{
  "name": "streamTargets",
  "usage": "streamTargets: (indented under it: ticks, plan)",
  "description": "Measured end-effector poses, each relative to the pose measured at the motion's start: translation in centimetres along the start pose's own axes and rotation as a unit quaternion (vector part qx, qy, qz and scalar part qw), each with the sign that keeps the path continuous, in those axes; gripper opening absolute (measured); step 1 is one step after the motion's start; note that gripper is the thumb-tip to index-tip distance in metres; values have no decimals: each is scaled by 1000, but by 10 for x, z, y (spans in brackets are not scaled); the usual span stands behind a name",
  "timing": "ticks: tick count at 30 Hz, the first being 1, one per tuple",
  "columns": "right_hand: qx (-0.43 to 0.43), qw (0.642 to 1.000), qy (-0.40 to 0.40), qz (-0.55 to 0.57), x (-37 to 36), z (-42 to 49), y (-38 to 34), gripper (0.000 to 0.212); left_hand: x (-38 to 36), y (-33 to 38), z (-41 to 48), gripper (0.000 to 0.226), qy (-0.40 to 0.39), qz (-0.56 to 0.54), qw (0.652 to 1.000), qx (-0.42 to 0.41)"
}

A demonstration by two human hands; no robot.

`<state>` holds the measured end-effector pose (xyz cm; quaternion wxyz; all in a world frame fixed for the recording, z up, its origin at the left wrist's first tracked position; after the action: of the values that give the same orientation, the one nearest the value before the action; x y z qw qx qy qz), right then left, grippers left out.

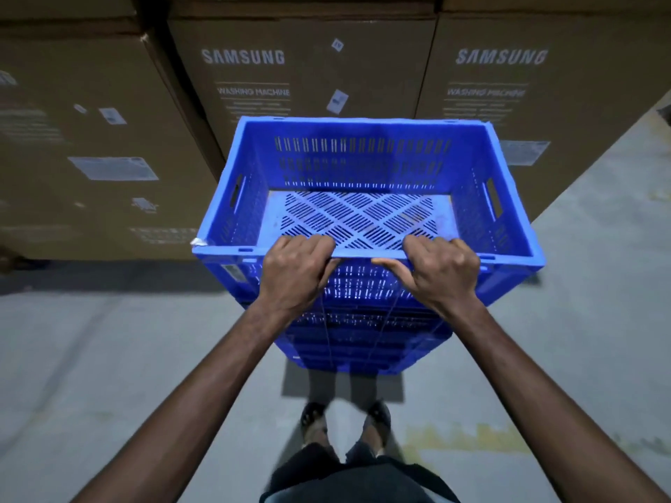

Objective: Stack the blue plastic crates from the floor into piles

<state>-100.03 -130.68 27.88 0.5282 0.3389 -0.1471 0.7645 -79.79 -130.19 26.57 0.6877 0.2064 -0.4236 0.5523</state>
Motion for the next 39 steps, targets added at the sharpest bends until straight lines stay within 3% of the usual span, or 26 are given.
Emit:
streamTargets:
  ticks: [4,24,32,39]
  plan:
    - [-8,1000,-5,8,7,-8,10,61,6,16,5,30,-11,-14,1000,-18]
    - [-47,995,-68,60,-1,-6,8,62,6,20,-5,34,-15,-51,989,136]
    - [-102,985,-120,69,-1,-3,1,65,7,16,-4,39,-6,-56,990,130]
    - [-128,973,-169,86,12,-5,-3,65,14,18,-6,45,-69,-81,985,136]
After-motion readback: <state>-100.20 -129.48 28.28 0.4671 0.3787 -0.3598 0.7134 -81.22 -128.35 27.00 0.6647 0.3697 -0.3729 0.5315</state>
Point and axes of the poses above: each hand's wrist, its own z-axis towards the middle knuckle, its own x-axis out of the back of the hand, y = z × x, the point moved 7 cm from there along z, towards the middle knuckle, and after that the axes turned 6 degrees about z, right-handed, at the moved point
